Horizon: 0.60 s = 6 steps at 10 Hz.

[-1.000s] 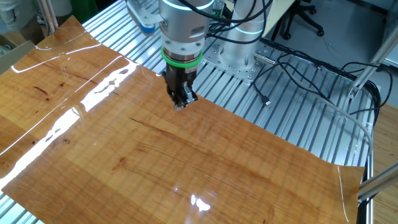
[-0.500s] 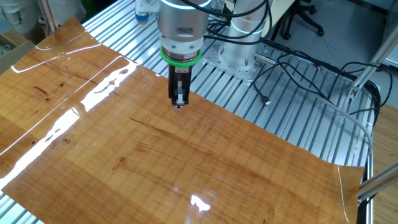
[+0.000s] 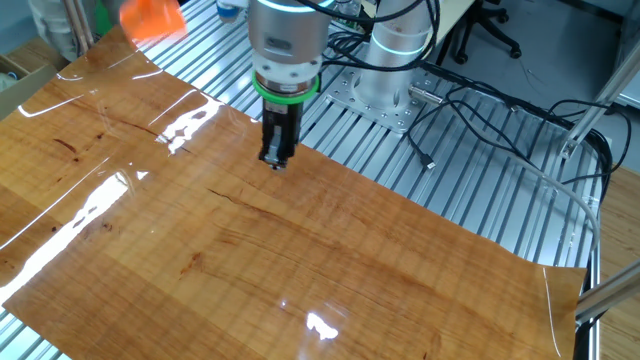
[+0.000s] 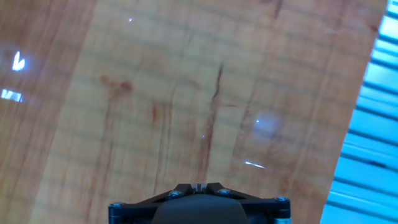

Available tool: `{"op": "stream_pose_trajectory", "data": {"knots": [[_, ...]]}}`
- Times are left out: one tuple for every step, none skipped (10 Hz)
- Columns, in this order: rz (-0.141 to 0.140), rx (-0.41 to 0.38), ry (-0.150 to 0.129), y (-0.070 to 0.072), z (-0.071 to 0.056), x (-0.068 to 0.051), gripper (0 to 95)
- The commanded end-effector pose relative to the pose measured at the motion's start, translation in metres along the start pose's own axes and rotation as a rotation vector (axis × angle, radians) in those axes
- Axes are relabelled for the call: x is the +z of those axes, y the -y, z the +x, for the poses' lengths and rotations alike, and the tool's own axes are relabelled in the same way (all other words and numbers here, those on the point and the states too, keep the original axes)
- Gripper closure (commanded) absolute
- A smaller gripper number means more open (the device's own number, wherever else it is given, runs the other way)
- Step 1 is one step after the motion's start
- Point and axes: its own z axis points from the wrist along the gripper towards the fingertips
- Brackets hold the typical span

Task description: Receive something handed over by a human

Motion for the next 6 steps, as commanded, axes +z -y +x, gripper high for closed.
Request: {"op": "stream_pose_trajectory", "data": {"knots": [[-0.01, 0.066, -0.004, 0.007, -0.016, 0.008, 76.0], [-0.011, 0.075, -0.007, 0.007, -0.019, 0.01, 57.0], [-0.016, 0.084, -0.027, 0.008, -0.023, 0.014, 57.0], [-0.016, 0.077, -0.027, 0.01, -0.026, 0.017, 38.0], [-0.015, 0.07, -0.026, 0.012, -0.03, 0.019, 38.0], [-0.014, 0.067, -0.032, 0.013, -0.033, 0.021, 19.0]]}}
